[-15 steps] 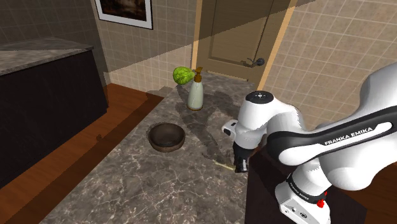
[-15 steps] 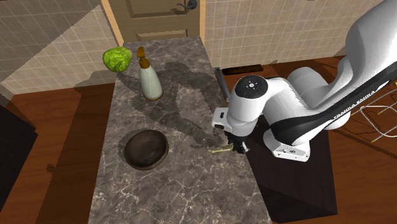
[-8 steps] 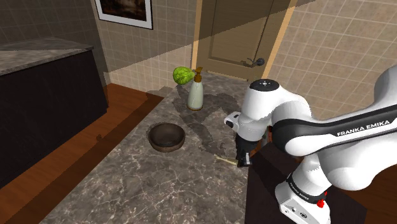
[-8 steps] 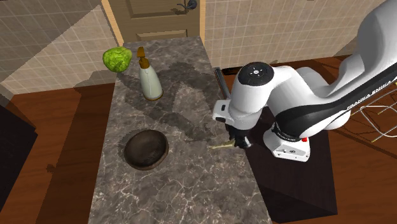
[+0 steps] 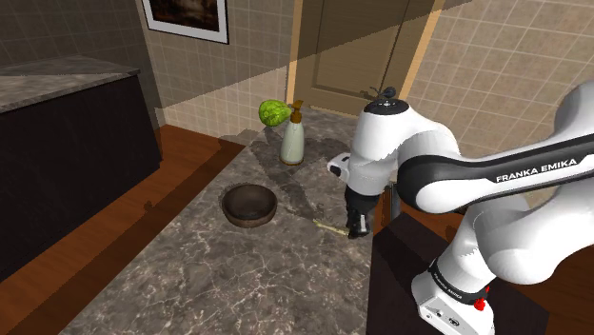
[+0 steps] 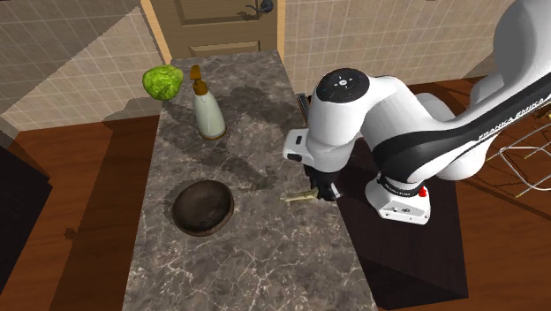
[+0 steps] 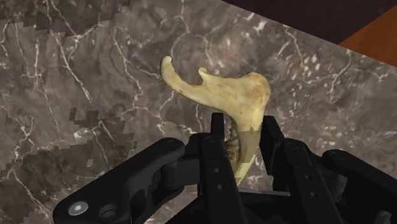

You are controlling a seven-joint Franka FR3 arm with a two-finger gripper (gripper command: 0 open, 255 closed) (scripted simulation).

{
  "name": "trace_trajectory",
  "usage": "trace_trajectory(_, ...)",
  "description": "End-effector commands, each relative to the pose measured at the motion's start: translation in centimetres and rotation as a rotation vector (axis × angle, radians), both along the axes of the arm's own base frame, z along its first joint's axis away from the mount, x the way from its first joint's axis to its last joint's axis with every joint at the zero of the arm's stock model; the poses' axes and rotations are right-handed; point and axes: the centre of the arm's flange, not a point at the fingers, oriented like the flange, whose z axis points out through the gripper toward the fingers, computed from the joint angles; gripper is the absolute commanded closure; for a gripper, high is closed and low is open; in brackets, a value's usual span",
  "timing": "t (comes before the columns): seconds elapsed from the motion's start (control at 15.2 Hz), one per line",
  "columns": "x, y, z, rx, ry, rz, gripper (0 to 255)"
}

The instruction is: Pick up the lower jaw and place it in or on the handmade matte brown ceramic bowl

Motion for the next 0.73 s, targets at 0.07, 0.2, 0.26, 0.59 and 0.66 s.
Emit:
trace_trajectory(0.07,3.5,1.6,0.5,0.000,0.000,0.000,255)
trace_trajectory(0.2,5.9,2.7,0.5,0.000,0.000,0.000,255)
trace_trajectory(0.26,7.1,3.3,0.6,0.000,0.000,0.000,255)
trace_trajectory(0.59,13.1,6.0,0.8,0.000,0.000,0.000,255)
trace_trajectory(0.66,14.3,6.5,0.8,0.000,0.000,0.000,255)
